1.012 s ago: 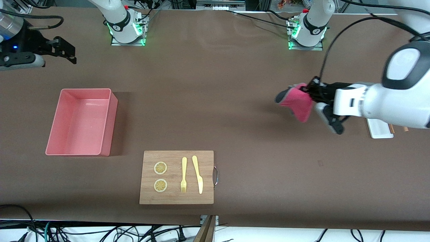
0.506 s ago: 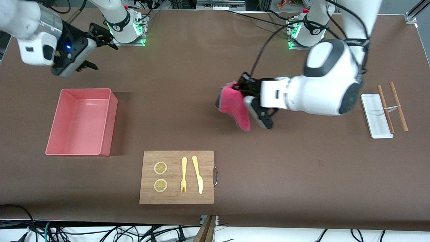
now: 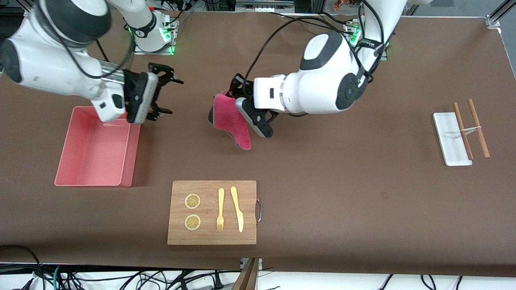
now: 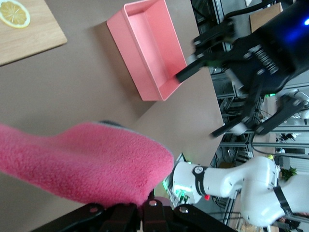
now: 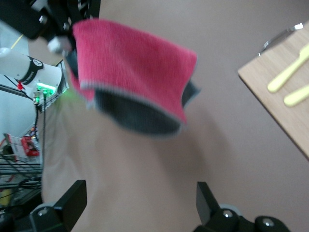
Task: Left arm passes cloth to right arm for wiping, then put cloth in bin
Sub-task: 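Grasp the cloth with the right gripper beside the left gripper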
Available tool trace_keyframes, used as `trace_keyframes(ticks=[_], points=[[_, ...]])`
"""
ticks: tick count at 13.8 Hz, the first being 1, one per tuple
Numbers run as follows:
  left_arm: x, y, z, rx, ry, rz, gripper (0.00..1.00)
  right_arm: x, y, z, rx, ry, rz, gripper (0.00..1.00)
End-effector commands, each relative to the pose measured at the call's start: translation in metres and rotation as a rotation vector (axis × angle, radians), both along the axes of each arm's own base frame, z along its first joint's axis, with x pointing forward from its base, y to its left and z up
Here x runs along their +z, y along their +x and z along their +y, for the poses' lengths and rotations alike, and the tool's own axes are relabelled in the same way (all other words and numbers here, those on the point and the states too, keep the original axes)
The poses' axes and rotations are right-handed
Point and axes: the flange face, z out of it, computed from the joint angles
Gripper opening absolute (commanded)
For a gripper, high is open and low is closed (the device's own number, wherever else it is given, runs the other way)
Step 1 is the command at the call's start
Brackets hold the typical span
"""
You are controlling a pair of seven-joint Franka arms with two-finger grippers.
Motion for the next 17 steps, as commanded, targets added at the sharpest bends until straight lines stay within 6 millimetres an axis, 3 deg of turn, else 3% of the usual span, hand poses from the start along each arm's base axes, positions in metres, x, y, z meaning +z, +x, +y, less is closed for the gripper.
trace_keyframes(ticks=[1,3,6,12,14,17], points=[[-0.007,-0.015,-0.023,0.033,-0.009,-0.023,0.00,-0.008,-0.009,0.028,0.033,0.036,-0.093,1.00],[-0.023,-0.025,-0.035,0.070,0.001,-0.044,0.00,-0.019,-0.009,0.044,0.042,0.040,-0.152,1.00],[-0.026,-0.028,-0.040,0.068,0.002,-0.052,0.00,-0.031,-0.011,0.060,0.062,0.039,-0.179,1.00],[-0.025,-0.025,-0.036,0.072,0.002,-0.056,0.00,-0.062,-0.009,0.058,0.115,0.035,-0.186,0.96],[-0.023,-0.019,-0.027,0.078,0.006,-0.049,0.00,-0.084,-0.014,0.048,0.195,0.040,-0.248,0.96],[-0.007,-0.009,0.002,0.043,0.035,-0.046,0.00,-0.091,-0.016,0.045,0.217,0.043,-0.265,0.96]])
